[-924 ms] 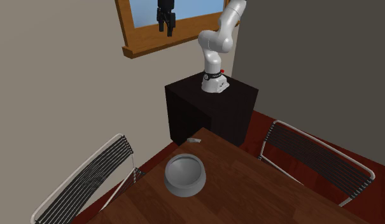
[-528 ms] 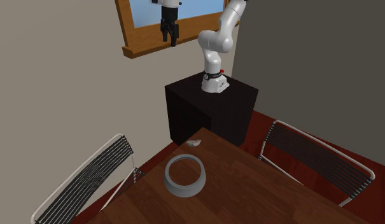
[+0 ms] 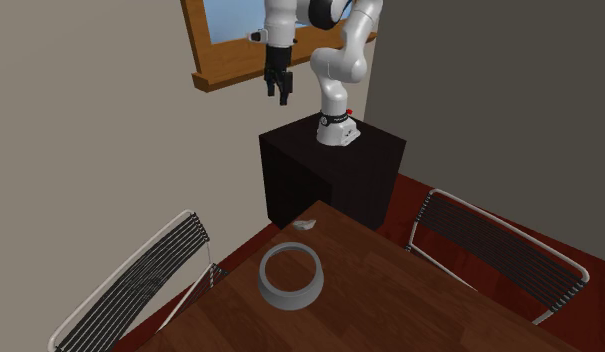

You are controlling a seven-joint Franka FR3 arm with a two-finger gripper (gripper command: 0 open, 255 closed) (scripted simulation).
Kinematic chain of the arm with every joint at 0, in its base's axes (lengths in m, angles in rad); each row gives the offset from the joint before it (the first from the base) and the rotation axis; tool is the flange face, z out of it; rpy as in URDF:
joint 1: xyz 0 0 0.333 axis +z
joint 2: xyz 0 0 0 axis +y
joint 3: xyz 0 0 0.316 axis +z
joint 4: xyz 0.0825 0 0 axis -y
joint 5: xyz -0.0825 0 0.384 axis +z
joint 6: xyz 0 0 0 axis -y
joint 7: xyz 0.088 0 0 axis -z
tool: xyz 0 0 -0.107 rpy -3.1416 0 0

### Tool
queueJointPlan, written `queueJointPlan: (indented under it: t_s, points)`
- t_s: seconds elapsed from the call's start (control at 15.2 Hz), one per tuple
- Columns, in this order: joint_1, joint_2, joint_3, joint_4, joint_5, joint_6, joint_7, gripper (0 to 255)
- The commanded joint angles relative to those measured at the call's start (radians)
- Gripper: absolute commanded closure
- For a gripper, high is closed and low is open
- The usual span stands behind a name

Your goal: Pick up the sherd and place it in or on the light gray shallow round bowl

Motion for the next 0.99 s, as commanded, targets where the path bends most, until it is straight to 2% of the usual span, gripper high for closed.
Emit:
queueJointPlan:
  t_s: [0.0, 0.59, 0.92]
  points:
    - [0.014, 0.044, 0.027, -0.026, 0.025, 0.078, 0.034, 0]
    - [0.073, 0.313, 0.17, -0.074, 0.117, 0.431, 0.198, 0]
    - [0.069, 0.52, 0.261, -0.04, 0.099, 0.628, 0.32, 0]
